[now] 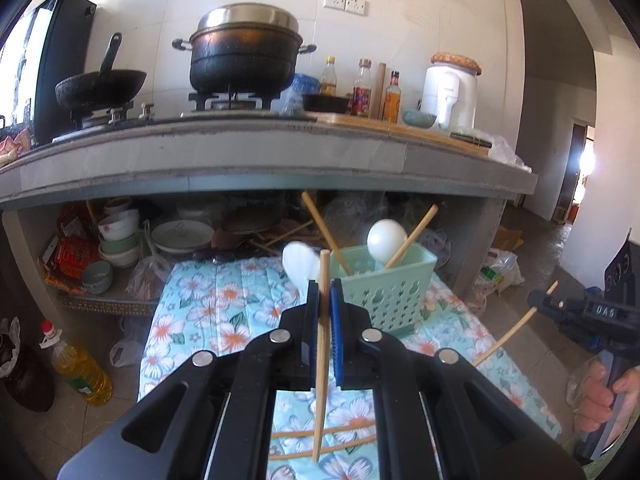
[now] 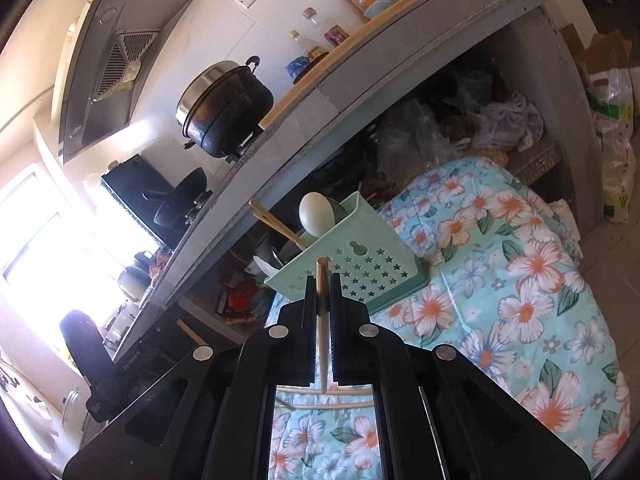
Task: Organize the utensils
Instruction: 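Lift the chopstick toward the holder with right while left keeps its chopstick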
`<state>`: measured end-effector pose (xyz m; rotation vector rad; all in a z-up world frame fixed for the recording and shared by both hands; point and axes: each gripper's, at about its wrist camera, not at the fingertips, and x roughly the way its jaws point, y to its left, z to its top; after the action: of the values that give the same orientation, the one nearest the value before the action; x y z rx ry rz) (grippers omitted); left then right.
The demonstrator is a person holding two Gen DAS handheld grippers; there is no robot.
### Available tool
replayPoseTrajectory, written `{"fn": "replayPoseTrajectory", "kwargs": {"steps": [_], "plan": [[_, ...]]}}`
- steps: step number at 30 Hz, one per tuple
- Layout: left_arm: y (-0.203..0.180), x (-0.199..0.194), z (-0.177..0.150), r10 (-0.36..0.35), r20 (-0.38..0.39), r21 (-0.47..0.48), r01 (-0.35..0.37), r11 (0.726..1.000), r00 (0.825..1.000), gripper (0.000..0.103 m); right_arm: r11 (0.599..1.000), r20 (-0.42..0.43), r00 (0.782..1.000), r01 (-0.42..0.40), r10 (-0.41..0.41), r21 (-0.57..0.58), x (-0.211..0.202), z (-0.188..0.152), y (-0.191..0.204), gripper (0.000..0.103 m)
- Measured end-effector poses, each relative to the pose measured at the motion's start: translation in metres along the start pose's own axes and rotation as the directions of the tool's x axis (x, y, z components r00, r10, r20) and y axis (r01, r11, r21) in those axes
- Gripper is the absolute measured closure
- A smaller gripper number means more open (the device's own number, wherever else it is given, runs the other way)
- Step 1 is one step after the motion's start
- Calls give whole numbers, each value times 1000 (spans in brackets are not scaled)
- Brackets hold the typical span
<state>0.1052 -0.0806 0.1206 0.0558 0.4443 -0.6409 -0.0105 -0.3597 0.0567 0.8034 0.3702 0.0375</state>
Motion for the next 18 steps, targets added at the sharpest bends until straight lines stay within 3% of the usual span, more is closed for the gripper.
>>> {"fn": "replayPoseTrajectory", "kwargs": {"steps": [6,12,18], "plan": [[-2,-6,46,-53,127,-34,58,998,991,98,1000,31,1000,-3,3,-15,-10,7,3,99],[-6,-7,96,-68,294,-57,88,994,953,98,1000,48,999,-1,2,-24,-18,11,5,99],[-17,20,130,-67,361,-62,96,993,930,98,1000,45,999,-1,2,-27,-18,11,9,99]]}}
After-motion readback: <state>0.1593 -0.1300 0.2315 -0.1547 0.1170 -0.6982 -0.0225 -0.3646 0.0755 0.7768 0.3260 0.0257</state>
